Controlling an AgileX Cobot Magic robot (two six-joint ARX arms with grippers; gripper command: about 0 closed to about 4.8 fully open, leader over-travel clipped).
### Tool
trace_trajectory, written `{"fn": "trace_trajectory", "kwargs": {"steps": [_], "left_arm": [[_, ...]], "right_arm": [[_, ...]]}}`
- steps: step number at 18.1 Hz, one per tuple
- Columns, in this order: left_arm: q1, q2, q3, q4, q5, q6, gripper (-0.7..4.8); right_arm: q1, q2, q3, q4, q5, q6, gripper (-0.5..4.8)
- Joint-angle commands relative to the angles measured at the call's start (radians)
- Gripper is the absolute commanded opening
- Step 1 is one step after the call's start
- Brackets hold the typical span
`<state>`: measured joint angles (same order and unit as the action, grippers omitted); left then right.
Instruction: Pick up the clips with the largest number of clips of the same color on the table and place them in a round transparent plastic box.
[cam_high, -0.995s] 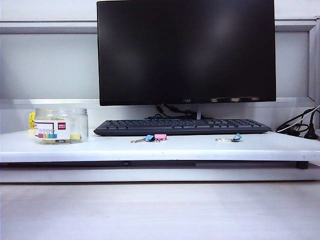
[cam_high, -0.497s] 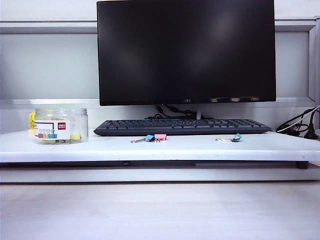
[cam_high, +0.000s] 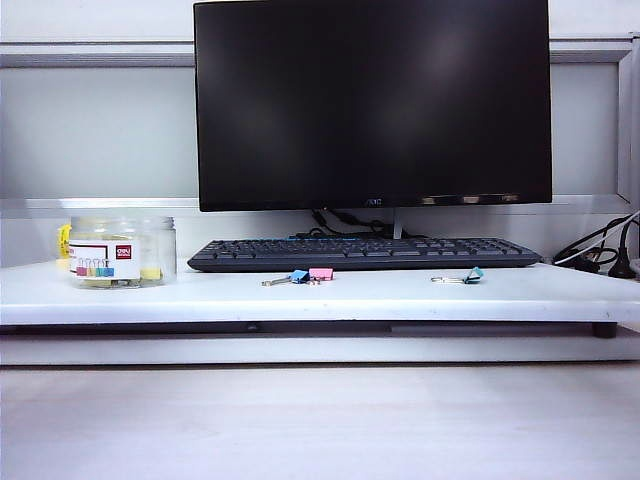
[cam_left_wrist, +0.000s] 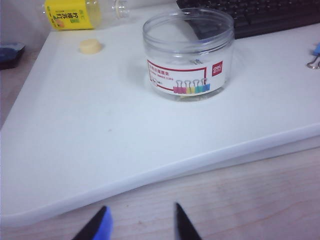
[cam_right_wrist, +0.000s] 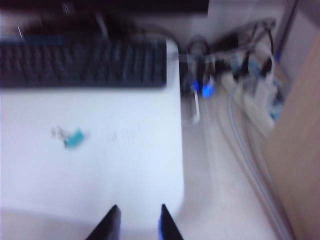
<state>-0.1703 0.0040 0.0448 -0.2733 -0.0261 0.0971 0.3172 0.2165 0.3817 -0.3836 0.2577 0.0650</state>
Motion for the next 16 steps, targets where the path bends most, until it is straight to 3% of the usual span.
{"fn": "trace_trajectory", "kwargs": {"steps": [1, 8, 16], "left_arm": [[0.0, -0.003, -0.008, -0.008, 0.005, 0.0, 1.75], [0.0, -0.003, -0.008, -0.008, 0.005, 0.0, 1.75], [0.0, -0.003, -0.008, -0.008, 0.004, 0.0, 1.75]], "right_arm": [[0.001, -0.043, -0.068, 0.097, -0.042, 0.017, 1.08], [0.0, -0.154, -0.16, 0.058, -0.071, 0.014, 1.08], [-0.005, -0.214, -0.179, -0.049, -0.024, 0.014, 1.08]]}}
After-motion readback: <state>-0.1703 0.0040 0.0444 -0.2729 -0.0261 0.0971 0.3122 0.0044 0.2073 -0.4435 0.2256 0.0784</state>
